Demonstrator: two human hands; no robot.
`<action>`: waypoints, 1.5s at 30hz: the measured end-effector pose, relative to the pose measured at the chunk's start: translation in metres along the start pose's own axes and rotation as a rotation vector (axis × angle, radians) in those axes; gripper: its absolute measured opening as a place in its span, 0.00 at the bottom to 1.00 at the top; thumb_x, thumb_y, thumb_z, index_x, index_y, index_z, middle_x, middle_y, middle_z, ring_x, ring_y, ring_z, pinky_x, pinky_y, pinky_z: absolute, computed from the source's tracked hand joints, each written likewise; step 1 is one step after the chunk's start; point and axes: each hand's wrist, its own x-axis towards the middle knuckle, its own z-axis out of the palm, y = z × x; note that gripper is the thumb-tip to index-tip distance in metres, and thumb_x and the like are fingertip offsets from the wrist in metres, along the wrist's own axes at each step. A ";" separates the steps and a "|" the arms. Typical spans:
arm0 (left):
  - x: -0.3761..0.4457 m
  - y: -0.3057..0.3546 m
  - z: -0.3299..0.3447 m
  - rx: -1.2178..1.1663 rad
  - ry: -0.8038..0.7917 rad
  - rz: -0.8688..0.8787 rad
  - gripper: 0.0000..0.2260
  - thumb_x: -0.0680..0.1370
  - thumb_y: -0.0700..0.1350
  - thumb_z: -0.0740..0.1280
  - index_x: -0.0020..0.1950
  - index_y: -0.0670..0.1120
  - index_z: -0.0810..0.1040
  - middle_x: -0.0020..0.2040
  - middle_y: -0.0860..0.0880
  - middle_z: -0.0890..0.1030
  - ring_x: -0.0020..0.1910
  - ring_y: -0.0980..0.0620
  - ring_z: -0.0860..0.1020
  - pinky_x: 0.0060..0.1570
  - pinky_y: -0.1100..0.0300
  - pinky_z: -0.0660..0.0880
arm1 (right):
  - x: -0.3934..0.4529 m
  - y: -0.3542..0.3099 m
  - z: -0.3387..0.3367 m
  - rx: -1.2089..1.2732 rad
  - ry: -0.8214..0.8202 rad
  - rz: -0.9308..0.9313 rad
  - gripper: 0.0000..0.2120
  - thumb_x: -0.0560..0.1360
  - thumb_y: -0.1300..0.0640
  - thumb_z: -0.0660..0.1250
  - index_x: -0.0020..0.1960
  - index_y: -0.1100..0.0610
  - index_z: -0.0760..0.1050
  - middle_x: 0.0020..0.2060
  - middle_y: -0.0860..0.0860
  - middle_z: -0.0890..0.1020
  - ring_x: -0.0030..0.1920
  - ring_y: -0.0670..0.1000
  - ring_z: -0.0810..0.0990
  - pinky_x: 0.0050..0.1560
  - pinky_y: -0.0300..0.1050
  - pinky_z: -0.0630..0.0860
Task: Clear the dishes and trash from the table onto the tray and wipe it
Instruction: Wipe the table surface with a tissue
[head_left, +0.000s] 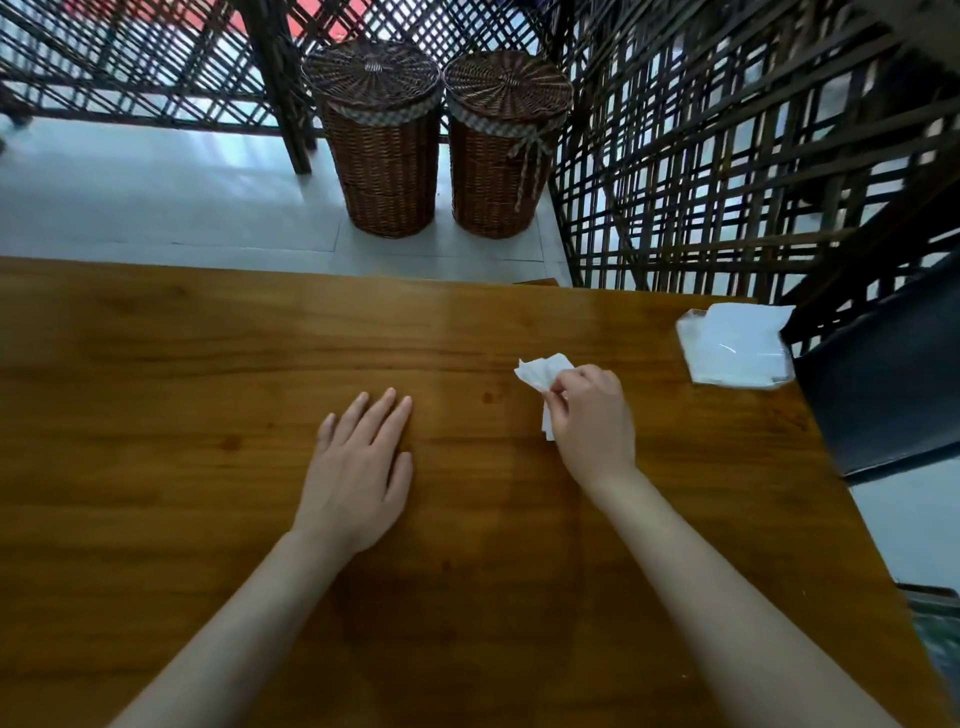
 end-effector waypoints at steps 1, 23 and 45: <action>0.003 -0.001 0.003 0.004 0.004 -0.001 0.26 0.78 0.55 0.47 0.76 0.51 0.58 0.75 0.51 0.61 0.75 0.48 0.55 0.70 0.50 0.47 | 0.002 -0.004 0.003 -0.008 0.001 -0.011 0.06 0.76 0.58 0.65 0.44 0.60 0.78 0.43 0.52 0.78 0.45 0.48 0.71 0.37 0.37 0.65; 0.004 -0.004 0.006 -0.053 0.028 0.006 0.26 0.77 0.54 0.50 0.74 0.50 0.61 0.74 0.50 0.62 0.75 0.48 0.56 0.70 0.49 0.47 | 0.050 -0.029 0.033 -0.004 -0.068 0.179 0.08 0.76 0.58 0.65 0.53 0.58 0.79 0.49 0.54 0.80 0.51 0.52 0.76 0.47 0.41 0.73; 0.002 -0.002 0.007 -0.036 0.034 -0.008 0.25 0.77 0.54 0.51 0.74 0.50 0.63 0.74 0.50 0.64 0.74 0.48 0.58 0.70 0.49 0.48 | 0.009 -0.037 0.038 0.107 -0.082 0.045 0.06 0.73 0.54 0.69 0.45 0.56 0.82 0.44 0.49 0.78 0.48 0.46 0.70 0.49 0.36 0.64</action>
